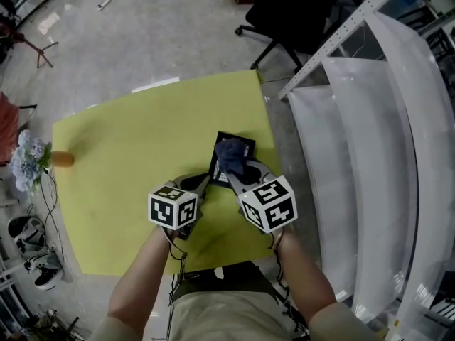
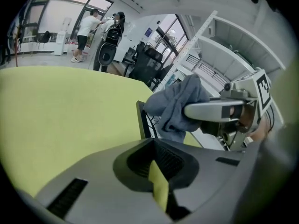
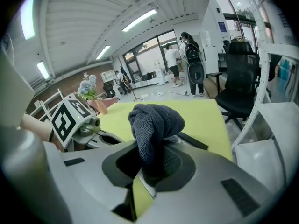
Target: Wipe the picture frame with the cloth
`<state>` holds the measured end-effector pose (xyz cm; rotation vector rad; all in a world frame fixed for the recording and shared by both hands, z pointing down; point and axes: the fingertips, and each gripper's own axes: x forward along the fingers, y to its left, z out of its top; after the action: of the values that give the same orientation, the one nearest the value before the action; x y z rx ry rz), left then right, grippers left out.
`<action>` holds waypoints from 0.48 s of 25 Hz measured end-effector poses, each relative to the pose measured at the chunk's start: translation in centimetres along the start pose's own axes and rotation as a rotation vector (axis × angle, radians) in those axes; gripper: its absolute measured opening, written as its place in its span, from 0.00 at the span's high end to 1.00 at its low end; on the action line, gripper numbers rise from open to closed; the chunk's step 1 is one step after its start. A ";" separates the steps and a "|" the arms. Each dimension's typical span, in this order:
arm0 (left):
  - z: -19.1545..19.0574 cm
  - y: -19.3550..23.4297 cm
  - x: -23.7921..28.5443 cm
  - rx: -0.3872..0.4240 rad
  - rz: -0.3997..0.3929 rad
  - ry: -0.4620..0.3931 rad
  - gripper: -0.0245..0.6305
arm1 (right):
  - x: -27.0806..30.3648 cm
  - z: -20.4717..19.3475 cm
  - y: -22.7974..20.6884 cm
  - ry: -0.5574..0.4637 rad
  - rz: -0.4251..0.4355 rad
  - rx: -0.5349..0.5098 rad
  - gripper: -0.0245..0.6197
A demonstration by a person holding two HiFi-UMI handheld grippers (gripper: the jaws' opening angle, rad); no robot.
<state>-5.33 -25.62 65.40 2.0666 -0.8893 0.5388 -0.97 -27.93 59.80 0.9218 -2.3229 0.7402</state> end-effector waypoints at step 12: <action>-0.7 -0.1 0.3 -0.034 -0.001 -0.010 0.95 | 4.3 -4.8 1.7 0.062 0.093 0.141 0.87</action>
<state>-5.12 -25.19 65.97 2.0411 -0.8973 0.5100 -3.66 -25.64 65.42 0.8421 -2.2955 0.9677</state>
